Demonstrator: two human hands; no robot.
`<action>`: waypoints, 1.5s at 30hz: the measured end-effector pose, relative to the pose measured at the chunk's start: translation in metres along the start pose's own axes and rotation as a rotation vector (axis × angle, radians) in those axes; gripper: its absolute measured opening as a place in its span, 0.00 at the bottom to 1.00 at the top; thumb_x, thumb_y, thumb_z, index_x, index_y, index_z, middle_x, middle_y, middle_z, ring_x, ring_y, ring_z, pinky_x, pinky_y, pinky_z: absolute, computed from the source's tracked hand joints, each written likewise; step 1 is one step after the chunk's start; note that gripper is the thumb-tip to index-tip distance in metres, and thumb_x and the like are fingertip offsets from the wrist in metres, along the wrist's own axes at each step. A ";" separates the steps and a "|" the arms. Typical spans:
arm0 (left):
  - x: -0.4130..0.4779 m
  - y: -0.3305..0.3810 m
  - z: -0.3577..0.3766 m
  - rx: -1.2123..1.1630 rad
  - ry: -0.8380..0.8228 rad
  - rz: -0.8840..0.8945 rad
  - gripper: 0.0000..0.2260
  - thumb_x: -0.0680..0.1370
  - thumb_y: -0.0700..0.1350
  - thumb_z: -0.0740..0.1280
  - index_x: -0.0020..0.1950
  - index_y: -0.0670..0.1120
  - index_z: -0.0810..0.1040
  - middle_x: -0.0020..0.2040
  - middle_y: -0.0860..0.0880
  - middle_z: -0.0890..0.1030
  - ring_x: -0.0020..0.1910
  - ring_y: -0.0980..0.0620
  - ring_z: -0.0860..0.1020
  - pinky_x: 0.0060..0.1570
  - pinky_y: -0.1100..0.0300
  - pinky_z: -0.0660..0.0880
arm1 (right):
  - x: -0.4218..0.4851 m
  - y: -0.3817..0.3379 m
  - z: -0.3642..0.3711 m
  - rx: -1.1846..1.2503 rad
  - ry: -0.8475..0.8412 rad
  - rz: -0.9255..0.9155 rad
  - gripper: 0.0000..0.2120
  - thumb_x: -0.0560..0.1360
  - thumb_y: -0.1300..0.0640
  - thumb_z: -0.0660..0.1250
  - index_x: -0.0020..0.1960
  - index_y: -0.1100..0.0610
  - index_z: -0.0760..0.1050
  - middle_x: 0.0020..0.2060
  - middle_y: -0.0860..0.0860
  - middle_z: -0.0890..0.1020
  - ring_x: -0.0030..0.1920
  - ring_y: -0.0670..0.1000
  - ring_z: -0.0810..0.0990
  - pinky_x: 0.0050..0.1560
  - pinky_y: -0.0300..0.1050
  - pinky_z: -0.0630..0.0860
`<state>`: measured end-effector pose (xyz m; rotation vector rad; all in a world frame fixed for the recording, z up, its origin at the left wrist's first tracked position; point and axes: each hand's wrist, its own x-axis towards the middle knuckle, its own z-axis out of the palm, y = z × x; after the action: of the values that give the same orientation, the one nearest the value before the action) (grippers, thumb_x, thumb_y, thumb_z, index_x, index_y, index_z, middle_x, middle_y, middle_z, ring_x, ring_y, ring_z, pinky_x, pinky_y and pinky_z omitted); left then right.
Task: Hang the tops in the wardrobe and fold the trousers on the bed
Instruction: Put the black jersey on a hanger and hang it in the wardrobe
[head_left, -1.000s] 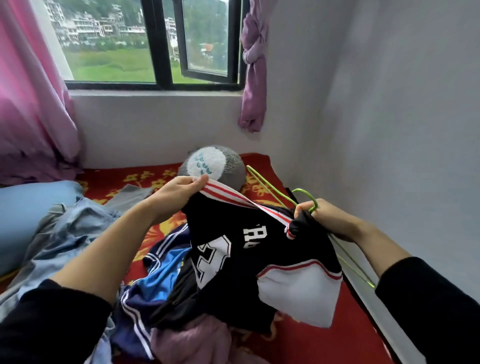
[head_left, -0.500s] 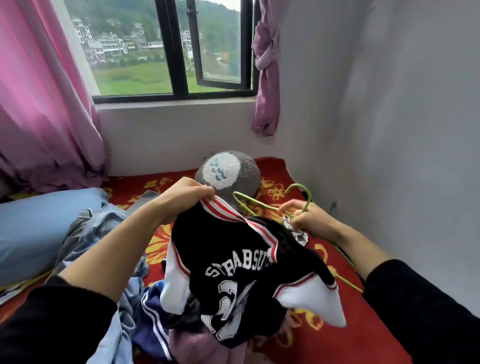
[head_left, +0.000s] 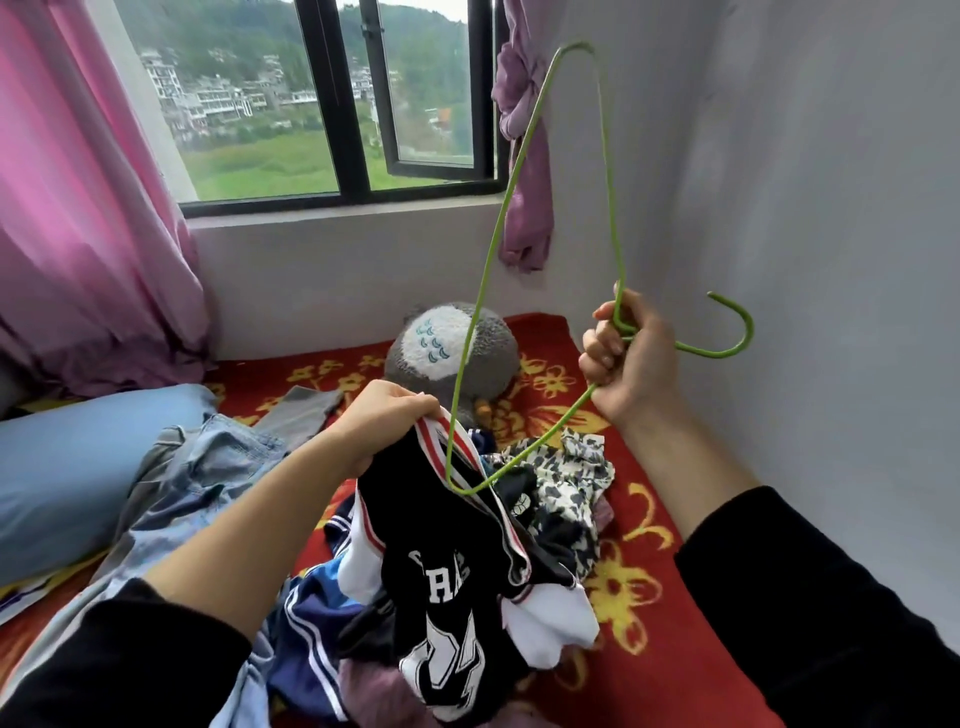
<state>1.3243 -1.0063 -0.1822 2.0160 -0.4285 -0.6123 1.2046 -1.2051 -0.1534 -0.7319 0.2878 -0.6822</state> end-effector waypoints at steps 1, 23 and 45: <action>-0.001 0.001 0.000 -0.001 0.005 0.004 0.09 0.70 0.45 0.70 0.36 0.41 0.85 0.36 0.39 0.81 0.35 0.46 0.77 0.40 0.53 0.76 | -0.001 0.000 0.003 0.025 0.003 -0.010 0.22 0.79 0.55 0.58 0.26 0.56 0.70 0.18 0.46 0.58 0.18 0.44 0.56 0.18 0.33 0.50; -0.020 0.012 -0.059 -0.123 0.208 0.307 0.07 0.77 0.44 0.69 0.46 0.41 0.84 0.36 0.49 0.81 0.34 0.55 0.77 0.38 0.65 0.75 | -0.010 0.064 -0.033 -0.731 0.042 -0.196 0.18 0.70 0.65 0.65 0.22 0.61 0.72 0.15 0.48 0.67 0.18 0.45 0.62 0.21 0.35 0.60; -0.040 0.070 -0.130 0.382 0.351 0.745 0.06 0.76 0.49 0.68 0.46 0.60 0.84 0.43 0.54 0.83 0.45 0.57 0.80 0.53 0.59 0.74 | 0.036 -0.042 0.128 -1.377 -0.404 -0.396 0.14 0.69 0.60 0.70 0.25 0.57 0.77 0.15 0.47 0.72 0.18 0.42 0.67 0.25 0.34 0.68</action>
<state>1.3636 -0.9286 -0.0559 2.0499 -1.0648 0.3003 1.2719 -1.1858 -0.0326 -2.2557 0.2110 -0.6254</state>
